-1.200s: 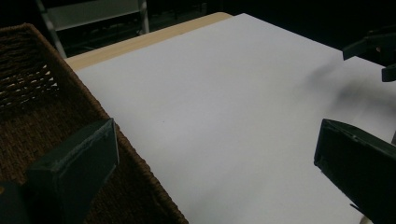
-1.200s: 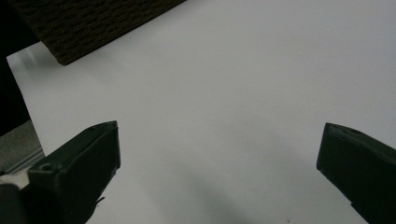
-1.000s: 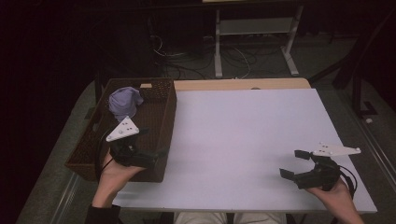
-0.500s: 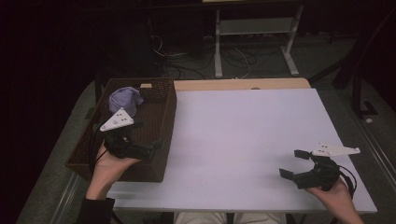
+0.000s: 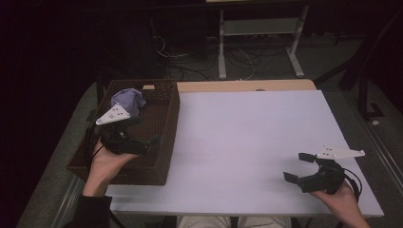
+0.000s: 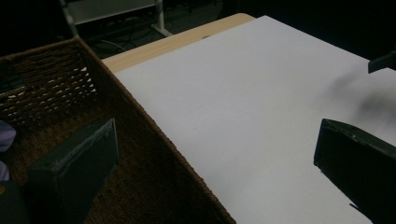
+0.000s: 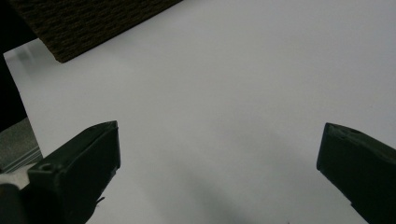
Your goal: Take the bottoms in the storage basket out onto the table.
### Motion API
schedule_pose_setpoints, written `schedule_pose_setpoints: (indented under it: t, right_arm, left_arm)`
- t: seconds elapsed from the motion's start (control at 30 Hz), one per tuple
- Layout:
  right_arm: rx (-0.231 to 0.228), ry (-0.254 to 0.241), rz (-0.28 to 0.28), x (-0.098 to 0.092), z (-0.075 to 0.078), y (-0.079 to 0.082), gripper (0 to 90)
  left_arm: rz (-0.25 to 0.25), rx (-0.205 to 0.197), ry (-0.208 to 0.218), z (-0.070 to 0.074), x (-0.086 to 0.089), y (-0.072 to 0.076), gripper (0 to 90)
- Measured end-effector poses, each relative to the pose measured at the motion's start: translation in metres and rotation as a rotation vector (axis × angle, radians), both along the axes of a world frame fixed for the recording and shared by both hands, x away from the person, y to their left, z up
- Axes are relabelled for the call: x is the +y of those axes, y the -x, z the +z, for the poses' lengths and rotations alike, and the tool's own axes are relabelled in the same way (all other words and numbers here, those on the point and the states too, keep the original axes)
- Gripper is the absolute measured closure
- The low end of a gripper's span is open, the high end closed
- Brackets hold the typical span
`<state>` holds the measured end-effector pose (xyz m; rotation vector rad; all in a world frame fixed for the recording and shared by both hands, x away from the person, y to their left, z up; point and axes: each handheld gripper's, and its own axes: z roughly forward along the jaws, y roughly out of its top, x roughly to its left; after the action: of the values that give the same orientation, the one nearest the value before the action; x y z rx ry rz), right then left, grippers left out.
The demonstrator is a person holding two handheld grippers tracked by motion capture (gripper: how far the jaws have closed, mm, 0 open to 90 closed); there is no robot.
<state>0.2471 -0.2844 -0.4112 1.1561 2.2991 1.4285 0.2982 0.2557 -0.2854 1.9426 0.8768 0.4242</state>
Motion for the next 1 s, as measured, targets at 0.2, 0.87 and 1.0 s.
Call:
schedule_pose_setpoints:
  t: [0.2, 0.87, 1.0]
  right_arm:
    - [0.000, 0.001, -0.001, 0.000, 0.000, 0.000, 0.0]
    - [-0.002, 0.004, 0.004, 0.001, 0.000, 0.000, 0.0]
    - [-0.002, 0.005, 0.005, 0.001, 0.000, 0.000, 0.0]
  left_arm:
    - [0.012, 0.000, -0.003, 0.006, 0.003, -0.006, 0.0]
    - [0.096, 0.005, -0.017, 0.024, 0.023, -0.026, 0.0]
    - [0.114, 0.015, -0.017, 0.025, 0.026, -0.033, 0.0]
